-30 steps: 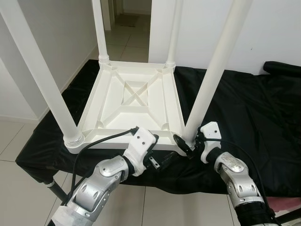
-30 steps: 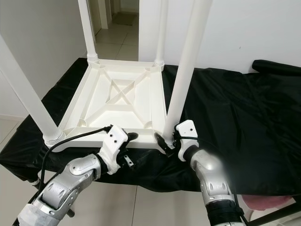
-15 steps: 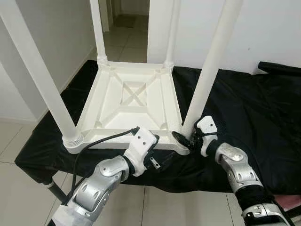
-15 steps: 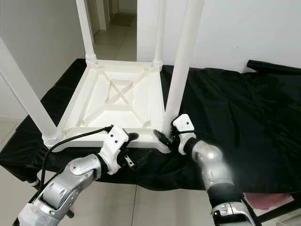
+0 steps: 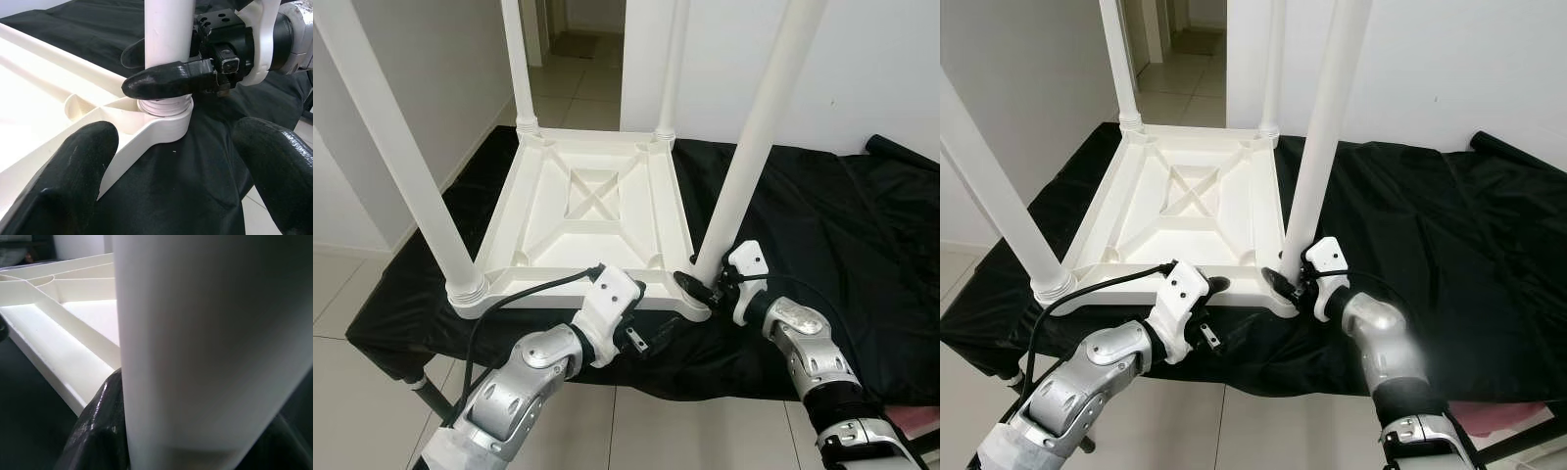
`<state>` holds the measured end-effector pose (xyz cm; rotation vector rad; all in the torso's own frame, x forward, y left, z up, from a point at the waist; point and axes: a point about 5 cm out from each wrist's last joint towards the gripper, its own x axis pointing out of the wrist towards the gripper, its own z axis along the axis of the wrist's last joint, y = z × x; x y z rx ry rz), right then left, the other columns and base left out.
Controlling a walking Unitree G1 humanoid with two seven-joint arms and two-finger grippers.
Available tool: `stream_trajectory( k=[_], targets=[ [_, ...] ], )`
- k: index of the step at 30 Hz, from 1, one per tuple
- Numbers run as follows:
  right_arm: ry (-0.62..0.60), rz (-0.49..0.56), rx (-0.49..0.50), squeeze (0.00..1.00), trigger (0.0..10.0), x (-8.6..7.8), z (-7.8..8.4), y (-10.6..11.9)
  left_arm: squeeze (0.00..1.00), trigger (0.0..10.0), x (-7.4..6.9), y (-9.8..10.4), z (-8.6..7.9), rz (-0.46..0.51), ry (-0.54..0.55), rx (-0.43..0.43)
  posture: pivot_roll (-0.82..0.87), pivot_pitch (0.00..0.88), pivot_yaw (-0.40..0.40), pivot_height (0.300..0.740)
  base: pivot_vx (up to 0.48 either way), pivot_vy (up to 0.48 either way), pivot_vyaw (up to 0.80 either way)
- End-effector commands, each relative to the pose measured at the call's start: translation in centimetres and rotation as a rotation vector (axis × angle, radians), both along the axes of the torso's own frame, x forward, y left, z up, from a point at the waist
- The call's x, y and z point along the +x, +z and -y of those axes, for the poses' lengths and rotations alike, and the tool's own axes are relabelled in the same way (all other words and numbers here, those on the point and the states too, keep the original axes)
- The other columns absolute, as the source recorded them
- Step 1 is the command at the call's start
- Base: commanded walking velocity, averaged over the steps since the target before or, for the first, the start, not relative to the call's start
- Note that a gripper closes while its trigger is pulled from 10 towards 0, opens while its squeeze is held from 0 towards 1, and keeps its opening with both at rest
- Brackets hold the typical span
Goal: Building children table
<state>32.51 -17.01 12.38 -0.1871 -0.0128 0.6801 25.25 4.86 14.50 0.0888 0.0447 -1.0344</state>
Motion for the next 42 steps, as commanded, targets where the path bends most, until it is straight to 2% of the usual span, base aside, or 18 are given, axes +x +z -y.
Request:
stream_trajectory(
  k=[1, 5, 6, 7, 8, 13, 15, 17, 23, 29, 33, 34, 35, 36, 37, 42],
  targets=[
    [-0.081, -0.019, 0.012, 0.00, 10.0, -0.2, 0.4, -0.6, 0.00, 10.0, -0.5, -0.2, 0.3, -0.013, -0.060, 0.013, 0.00, 0.000, -0.001, 0.740, 0.000, 0.000, 0.00],
    [-0.108, -0.021, 0.055, 0.00, 10.0, -0.5, 0.0, -0.5, 0.00, 10.0, -0.5, -0.2, 0.2, -0.014, -0.061, 0.012, -0.01, 0.000, -0.002, 0.740, 0.000, 0.000, 0.00],
    [-0.146, -0.008, 0.073, 0.00, 10.0, -0.6, -0.2, -0.3, 0.00, 10.0, -0.6, -0.2, 0.3, -0.016, -0.062, 0.012, -0.01, 0.000, 0.001, 0.740, 0.000, 0.000, 0.00],
    [-0.246, 0.003, 0.097, 0.00, 10.0, -0.9, -0.5, -0.1, 0.00, 10.0, -0.7, -0.3, 0.4, -0.020, -0.067, 0.011, -0.01, 0.000, 0.003, 0.740, 0.000, 0.000, 0.00],
    [-0.246, 0.003, 0.097, 0.00, 10.0, -0.9, -0.5, -0.1, 0.00, 10.0, -0.7, -0.3, 0.4, -0.020, -0.067, 0.011, -0.01, 0.000, 0.003, 0.740, 0.000, 0.000, 0.00],
    [-0.459, 0.007, 0.120, 0.00, 10.0, -1.2, -0.7, 0.0, 0.00, 10.0, -0.7, -0.3, 0.4, -0.023, -0.071, 0.012, -0.02, 0.000, 0.007, 0.740, 0.000, 0.000, 0.00],
    [-0.562, -0.022, 0.137, 0.00, 10.0, -1.3, -0.7, -0.4, 0.00, 10.0, -0.7, -0.3, 0.3, -0.023, -0.071, 0.012, -0.02, 0.000, 0.008, 0.740, 0.000, 0.000, 0.00],
    [-0.606, -0.034, 0.136, 0.00, 10.0, -1.5, -1.1, -0.6, 0.00, 10.0, -0.7, -0.3, 0.4, -0.024, -0.072, 0.013, -0.01, 0.000, 0.009, 0.740, 0.000, 0.000, 0.00],
    [-0.785, -0.083, 0.155, 0.00, 10.0, -2.1, -3.3, -1.5, 0.00, 10.0, -0.8, -0.3, 0.7, -0.022, -0.078, 0.009, -0.02, 0.000, 0.005, 0.740, 0.000, 0.000, 0.00],
    [-0.824, -0.101, 0.187, 0.00, 10.0, -2.5, -5.4, -1.1, 0.00, 10.0, -1.0, -0.4, 0.8, -0.029, -0.078, 0.003, -0.02, 0.000, 0.004, 0.740, 0.000, 0.000, 0.00],
    [-0.823, -0.086, 0.189, 0.00, 10.0, -2.5, -5.0, -0.9, 0.00, 10.0, -1.0, -0.4, 0.8, -0.031, -0.077, 0.003, -0.02, 0.000, 0.004, 0.740, 0.000, 0.000, 0.00],
    [-0.817, -0.074, 0.188, 0.18, 10.0, -2.5, -4.7, -0.8, 0.00, 10.0, -1.0, -0.4, 0.8, -0.032, -0.077, 0.003, -0.02, 0.005, -0.002, 0.740, 0.000, 0.000, 0.00],
    [-0.809, -0.064, 0.185, 0.54, 10.0, -2.6, -4.4, -0.7, 0.00, 10.0, -1.0, -0.4, 0.9, -0.032, -0.077, 0.002, -0.02, 0.004, -0.003, 0.740, 0.000, 0.000, 0.00],
    [-0.809, -0.064, 0.185, 0.54, 10.0, -2.6, -4.4, -0.7, 0.00, 10.0, -1.0, -0.4, 0.9, -0.032, -0.077, 0.002, -0.02, 0.004, -0.003, 0.740, 0.000, 0.000, 0.00],
    [-0.787, -0.060, 0.184, 1.00, 10.0, -2.6, -4.3, -0.7, 0.00, 10.0, -1.0, -0.4, 0.9, -0.031, -0.076, 0.002, -0.02, 0.004, -0.003, 0.740, 0.000, 0.000, 0.00],
    [-0.678, -0.003, 0.228, 1.00, 10.0, -2.9, -3.1, 0.3, 0.00, 10.0, -1.0, -0.4, 0.8, -0.029, -0.075, 0.003, -0.02, 0.000, -0.010, 0.740, 0.000, 0.000, 0.00]
  ],
)
